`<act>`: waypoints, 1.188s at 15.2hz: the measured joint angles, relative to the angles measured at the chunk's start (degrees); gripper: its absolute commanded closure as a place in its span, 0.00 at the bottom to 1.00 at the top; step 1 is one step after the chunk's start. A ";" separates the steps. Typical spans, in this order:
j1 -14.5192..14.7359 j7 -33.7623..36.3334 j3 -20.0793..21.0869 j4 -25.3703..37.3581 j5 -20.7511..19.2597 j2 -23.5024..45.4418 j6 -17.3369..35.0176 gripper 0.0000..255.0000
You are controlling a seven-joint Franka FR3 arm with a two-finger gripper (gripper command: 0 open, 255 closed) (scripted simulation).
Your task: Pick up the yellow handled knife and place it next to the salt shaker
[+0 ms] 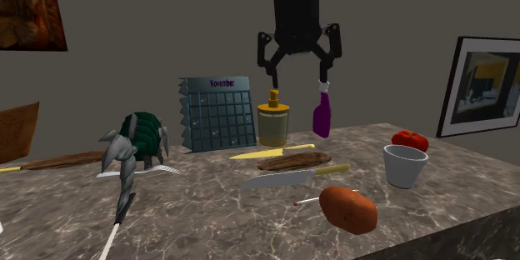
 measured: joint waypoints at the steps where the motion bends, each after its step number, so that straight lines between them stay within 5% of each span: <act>1: 0.00 0.00 0.00 0.00 0.00 0.00 0.00 0.00; 12: -2.84 11.75 0.80 1.46 3.11 17.90 16.09 0.00; 18: -4.14 18.06 0.79 7.35 4.71 31.66 24.09 0.00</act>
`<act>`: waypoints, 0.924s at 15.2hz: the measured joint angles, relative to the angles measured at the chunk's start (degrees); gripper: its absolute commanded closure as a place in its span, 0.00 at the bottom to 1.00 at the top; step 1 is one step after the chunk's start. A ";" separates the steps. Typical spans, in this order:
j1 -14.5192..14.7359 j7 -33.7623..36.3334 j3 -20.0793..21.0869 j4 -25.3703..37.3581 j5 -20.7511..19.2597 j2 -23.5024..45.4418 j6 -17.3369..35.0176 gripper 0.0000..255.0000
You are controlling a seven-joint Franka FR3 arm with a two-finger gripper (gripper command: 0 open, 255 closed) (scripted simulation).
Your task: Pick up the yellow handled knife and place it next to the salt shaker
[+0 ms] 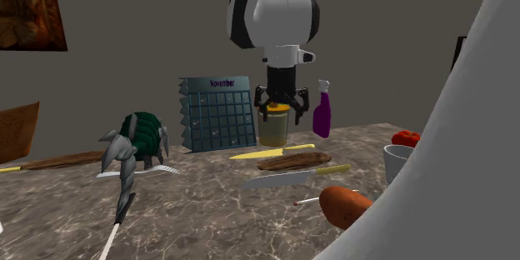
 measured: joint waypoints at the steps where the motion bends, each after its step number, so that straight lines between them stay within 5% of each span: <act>1: -0.12 1.07 0.01 1.09 0.30 1.98 0.93 0.00; 14: -1.87 9.96 -1.50 16.17 4.86 26.39 10.90 0.00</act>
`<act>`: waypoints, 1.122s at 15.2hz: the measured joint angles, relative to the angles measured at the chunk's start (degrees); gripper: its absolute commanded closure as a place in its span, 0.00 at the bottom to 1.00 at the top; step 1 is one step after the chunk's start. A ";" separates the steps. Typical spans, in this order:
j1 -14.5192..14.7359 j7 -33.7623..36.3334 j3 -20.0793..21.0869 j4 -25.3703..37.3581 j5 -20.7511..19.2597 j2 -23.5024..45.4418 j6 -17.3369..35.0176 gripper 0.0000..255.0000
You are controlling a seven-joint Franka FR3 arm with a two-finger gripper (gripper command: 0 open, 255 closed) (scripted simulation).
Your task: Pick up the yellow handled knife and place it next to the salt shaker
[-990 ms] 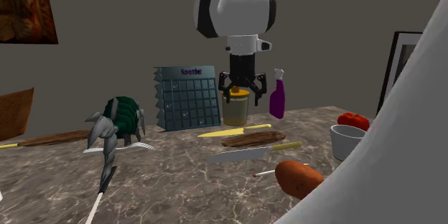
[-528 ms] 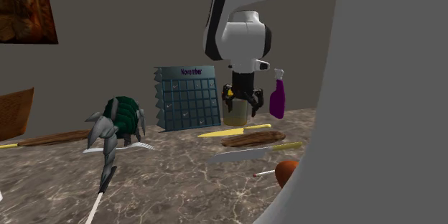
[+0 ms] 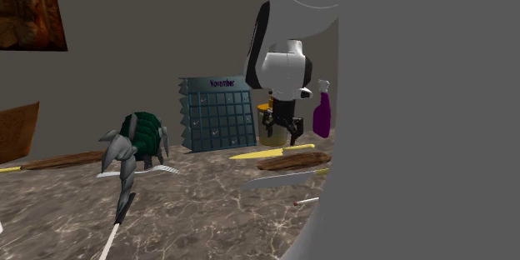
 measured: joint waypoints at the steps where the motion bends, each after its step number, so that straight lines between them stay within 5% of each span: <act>1: -0.02 0.02 -0.01 -0.04 0.07 0.54 0.61 0.00; 12: 0.00 0.03 0.05 -0.22 0.22 3.56 3.86 0.00; 13: 0.00 0.03 0.05 -0.22 0.22 3.57 3.86 1.00; 17: -0.14 0.04 -0.14 -0.04 0.15 3.41 3.82 1.00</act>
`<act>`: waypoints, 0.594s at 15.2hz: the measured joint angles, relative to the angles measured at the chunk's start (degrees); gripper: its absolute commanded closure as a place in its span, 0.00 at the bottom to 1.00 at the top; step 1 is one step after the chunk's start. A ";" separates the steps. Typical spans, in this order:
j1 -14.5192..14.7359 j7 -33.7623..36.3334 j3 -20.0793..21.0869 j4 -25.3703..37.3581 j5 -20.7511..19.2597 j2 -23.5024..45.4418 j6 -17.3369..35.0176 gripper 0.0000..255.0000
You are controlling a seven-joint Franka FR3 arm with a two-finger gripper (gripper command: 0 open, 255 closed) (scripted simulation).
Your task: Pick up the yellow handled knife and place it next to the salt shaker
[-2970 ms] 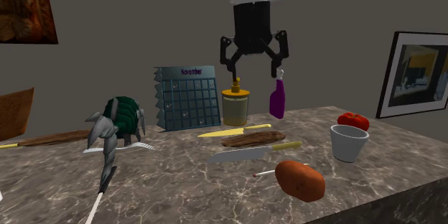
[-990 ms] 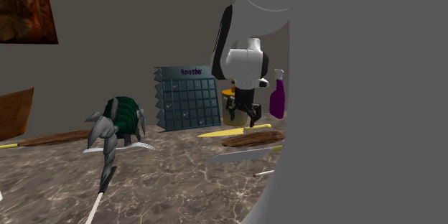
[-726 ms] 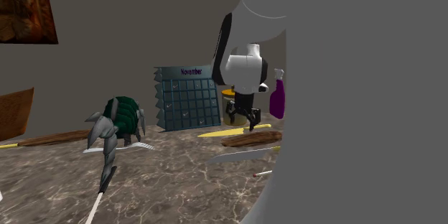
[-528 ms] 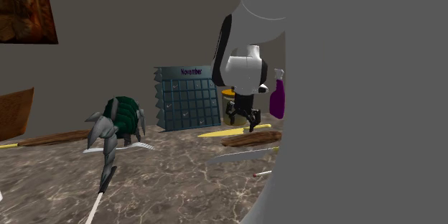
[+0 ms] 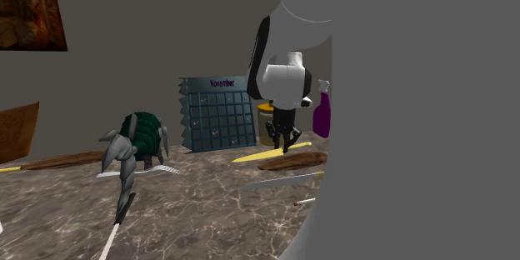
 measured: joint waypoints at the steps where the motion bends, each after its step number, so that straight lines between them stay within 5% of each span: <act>1: 0.00 -0.01 0.00 -0.05 0.00 -0.02 0.08 1.00; 9: 0.16 0.10 0.13 0.43 0.00 -0.67 -1.36 1.00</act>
